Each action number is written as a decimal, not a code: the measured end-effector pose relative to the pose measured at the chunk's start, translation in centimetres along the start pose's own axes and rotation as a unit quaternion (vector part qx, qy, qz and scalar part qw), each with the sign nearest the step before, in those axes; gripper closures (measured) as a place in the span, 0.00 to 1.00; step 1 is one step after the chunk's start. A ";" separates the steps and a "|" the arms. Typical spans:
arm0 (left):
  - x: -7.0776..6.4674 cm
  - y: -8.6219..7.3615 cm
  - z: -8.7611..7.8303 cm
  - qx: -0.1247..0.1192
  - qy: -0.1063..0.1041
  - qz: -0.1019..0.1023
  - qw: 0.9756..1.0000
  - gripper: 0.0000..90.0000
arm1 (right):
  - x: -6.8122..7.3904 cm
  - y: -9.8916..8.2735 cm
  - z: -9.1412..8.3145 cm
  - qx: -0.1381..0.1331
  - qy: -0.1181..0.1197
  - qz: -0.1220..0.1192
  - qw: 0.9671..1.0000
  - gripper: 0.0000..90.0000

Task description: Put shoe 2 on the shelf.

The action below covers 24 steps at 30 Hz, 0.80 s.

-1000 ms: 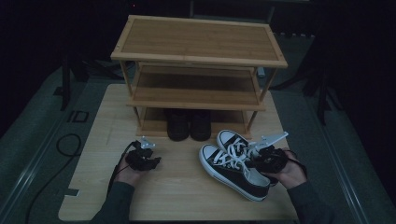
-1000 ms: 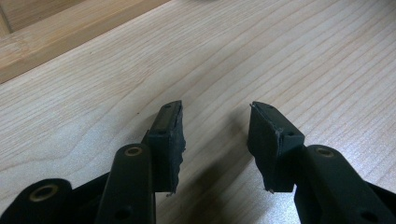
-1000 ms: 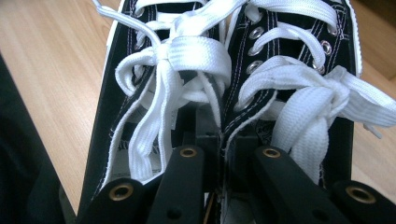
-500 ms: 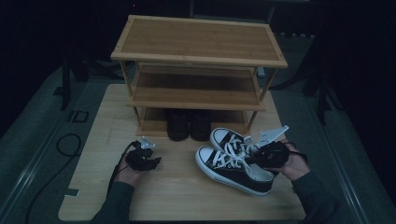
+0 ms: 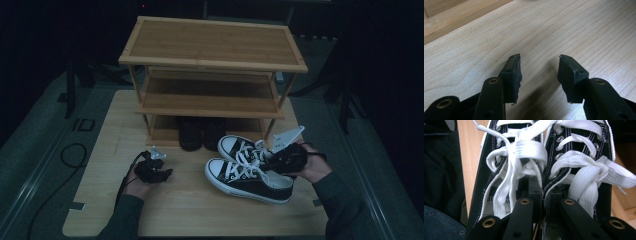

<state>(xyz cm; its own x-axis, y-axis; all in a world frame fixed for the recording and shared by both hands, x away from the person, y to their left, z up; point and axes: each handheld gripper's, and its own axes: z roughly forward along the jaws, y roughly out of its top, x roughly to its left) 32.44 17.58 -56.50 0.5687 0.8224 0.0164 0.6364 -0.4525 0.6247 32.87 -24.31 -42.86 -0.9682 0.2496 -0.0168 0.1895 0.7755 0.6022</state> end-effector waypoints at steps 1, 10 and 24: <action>0.0 0.0 0.0 0.000 0.000 0.000 1.000 0.60 | -0.1 0.2 -0.1 0.000 0.002 0.001 1.000 0.95; 0.0 0.0 0.0 -0.001 0.000 0.000 1.000 0.59 | -0.6 1.8 -0.7 -0.009 0.016 -0.017 1.000 0.95; 0.0 0.0 0.0 -0.001 -0.001 0.001 1.000 0.59 | -1.0 4.4 -0.9 -0.005 0.029 -0.039 0.999 0.95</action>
<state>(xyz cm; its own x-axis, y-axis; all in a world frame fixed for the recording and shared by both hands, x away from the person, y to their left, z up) 32.45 17.58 -56.53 0.5700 0.8215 0.0162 0.6349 -0.4528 0.6260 34.52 -21.64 -39.47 -0.9876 0.1556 -0.0181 0.1127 0.7858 0.6082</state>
